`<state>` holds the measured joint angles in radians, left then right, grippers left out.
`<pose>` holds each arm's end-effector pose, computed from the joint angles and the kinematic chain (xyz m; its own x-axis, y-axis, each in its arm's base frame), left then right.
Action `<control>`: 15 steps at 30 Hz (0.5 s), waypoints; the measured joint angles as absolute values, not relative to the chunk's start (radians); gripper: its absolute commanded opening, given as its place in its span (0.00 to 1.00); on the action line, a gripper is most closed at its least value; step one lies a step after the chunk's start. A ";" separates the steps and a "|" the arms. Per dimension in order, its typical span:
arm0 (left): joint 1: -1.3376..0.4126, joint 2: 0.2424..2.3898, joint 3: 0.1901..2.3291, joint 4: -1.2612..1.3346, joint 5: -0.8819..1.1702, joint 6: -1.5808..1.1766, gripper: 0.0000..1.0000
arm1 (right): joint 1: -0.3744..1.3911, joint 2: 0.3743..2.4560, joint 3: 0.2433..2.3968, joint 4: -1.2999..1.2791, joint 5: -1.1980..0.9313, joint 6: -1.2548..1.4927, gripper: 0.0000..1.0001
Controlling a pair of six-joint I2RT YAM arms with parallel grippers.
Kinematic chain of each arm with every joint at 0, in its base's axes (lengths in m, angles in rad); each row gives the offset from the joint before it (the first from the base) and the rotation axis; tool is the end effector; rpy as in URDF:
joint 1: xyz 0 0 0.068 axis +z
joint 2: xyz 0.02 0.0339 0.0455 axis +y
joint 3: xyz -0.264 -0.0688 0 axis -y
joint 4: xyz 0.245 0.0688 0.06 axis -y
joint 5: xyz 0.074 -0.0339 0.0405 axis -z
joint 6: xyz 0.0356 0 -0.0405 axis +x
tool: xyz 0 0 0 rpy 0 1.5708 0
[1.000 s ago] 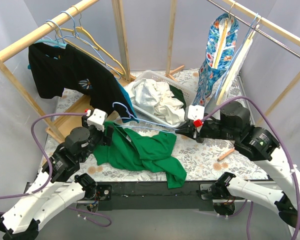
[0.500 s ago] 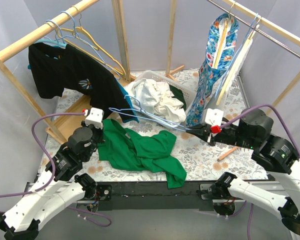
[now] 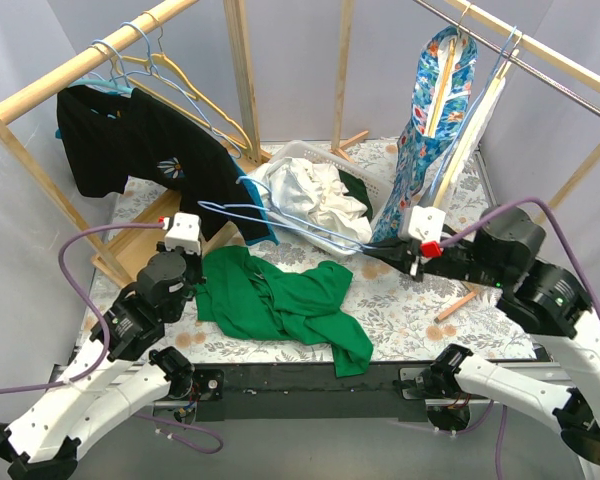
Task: Remove the t-shirt from the hanger
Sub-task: Remove the T-shirt from the hanger, then place the hanger at the clothesline.
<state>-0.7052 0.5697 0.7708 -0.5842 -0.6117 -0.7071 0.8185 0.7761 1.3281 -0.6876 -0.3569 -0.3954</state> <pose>0.1057 -0.0631 0.3251 -0.2976 -0.4451 -0.8446 -0.0898 0.8938 -0.4393 0.0696 0.0925 0.4635 0.2694 -0.2404 -0.9326 -0.8852 0.3196 -0.3381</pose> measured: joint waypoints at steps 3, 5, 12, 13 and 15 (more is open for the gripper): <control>-0.705 0.548 0.783 -0.595 -0.611 -0.712 0.16 | 0.818 0.842 1.333 -0.599 -0.387 -0.389 0.01; -0.705 0.522 0.784 -0.601 -0.606 -0.716 0.18 | 0.818 0.889 1.334 -0.526 -0.403 -0.377 0.01; -0.705 0.475 0.784 -0.620 -0.561 -0.717 0.45 | 0.818 1.149 1.389 -0.242 -0.480 -0.308 0.01; -0.705 0.476 0.784 -0.622 -0.558 -0.714 0.47 | 0.818 1.191 1.407 -0.208 -0.493 -0.297 0.01; -0.705 0.476 0.784 -0.624 -0.556 -0.712 0.50 | 0.818 1.274 1.449 -0.150 -0.512 -0.276 0.01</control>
